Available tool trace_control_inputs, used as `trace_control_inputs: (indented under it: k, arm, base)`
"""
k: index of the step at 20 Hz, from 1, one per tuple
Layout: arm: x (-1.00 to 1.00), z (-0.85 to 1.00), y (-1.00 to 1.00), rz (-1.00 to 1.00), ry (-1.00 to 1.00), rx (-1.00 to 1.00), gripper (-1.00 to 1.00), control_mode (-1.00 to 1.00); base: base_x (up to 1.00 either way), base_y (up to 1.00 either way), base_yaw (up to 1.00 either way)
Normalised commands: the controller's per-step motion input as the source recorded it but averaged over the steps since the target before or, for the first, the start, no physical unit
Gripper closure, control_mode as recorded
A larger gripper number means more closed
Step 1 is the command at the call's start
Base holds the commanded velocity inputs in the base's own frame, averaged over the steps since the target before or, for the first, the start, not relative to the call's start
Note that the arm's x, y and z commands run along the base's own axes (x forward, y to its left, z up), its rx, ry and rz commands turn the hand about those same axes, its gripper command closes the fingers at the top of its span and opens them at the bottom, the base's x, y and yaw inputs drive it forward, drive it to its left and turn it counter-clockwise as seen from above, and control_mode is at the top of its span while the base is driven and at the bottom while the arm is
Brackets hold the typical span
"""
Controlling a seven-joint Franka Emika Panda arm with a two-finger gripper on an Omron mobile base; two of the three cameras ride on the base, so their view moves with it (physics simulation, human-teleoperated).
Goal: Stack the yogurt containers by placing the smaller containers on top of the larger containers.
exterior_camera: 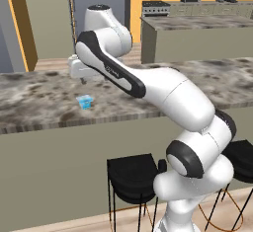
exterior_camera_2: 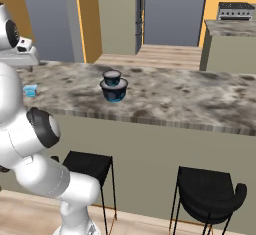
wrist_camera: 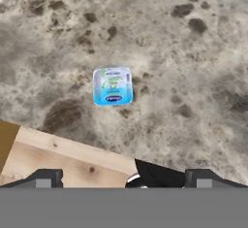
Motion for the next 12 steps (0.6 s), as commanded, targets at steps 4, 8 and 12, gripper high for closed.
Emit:
trace_control_inputs:
  k: [4, 8, 12]
  arm:
    - [0.21, -0.16, 0.27, 0.02, 0.00, 0.01, -1.00, -1.00]
    - [0.23, -0.22, 0.12, 0.02, 0.00, 0.00, -1.00, -1.00]
    - [0.26, -0.20, 0.03, 0.00, 0.00, 0.00, -1.00, -1.00]
  base:
    - [0.00, 0.00, 0.00]
    - [0.00, 0.00, 0.00]
    - [0.00, 0.00, 0.00]
